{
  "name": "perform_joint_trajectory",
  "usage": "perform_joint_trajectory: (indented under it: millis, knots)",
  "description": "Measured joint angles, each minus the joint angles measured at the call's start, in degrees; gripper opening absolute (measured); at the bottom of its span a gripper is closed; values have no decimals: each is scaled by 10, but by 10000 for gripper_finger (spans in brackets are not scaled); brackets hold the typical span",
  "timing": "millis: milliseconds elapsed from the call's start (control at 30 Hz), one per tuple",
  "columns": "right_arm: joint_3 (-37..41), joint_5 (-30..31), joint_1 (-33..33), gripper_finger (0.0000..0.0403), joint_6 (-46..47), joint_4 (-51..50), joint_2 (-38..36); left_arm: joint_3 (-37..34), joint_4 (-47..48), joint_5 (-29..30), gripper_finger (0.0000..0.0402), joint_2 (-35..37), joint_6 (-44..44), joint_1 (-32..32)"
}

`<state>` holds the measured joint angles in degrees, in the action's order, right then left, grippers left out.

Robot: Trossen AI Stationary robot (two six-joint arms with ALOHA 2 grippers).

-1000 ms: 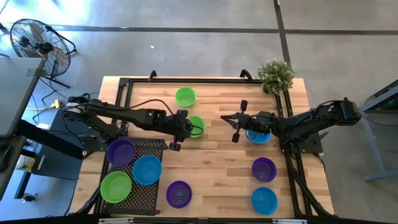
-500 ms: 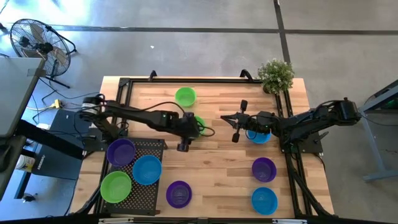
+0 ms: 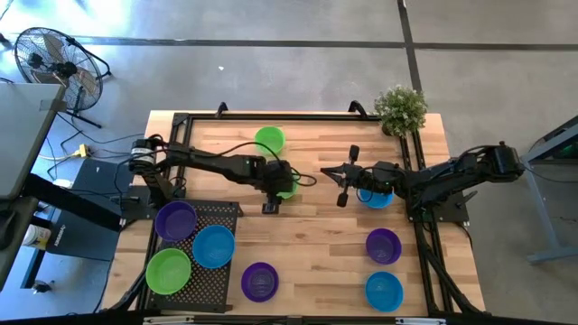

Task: Pick & Place Mini bowls
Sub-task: Stack the green bowl on the other green bowls on the shelf

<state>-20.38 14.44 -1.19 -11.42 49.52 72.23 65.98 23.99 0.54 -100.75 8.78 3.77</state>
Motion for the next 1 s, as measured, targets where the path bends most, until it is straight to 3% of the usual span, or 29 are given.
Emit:
perform_joint_trajectory:
  millis: [133, 300, 633, 700, 1000]
  knots:
    - [0, 0, 0, 2, 0, 0, 0, -1, -1, 2, 204, -12, -1, -1]
    - [0, 0, 0, 1, 0, 0, 0, -1, 1, 19, 163, -31, 0, 0]
    - [0, 0, 0, 1, 0, 0, 0, 5, 14, 35, 34, -45, 13, 0]
    - [0, 0, 0, 2, 0, 0, 0, 26, 41, 35, 10, -42, 17, 0]
    - [0, 0, 0, 2, -1, -4, 0, 208, 260, 6, 5, -36, 24, -7]
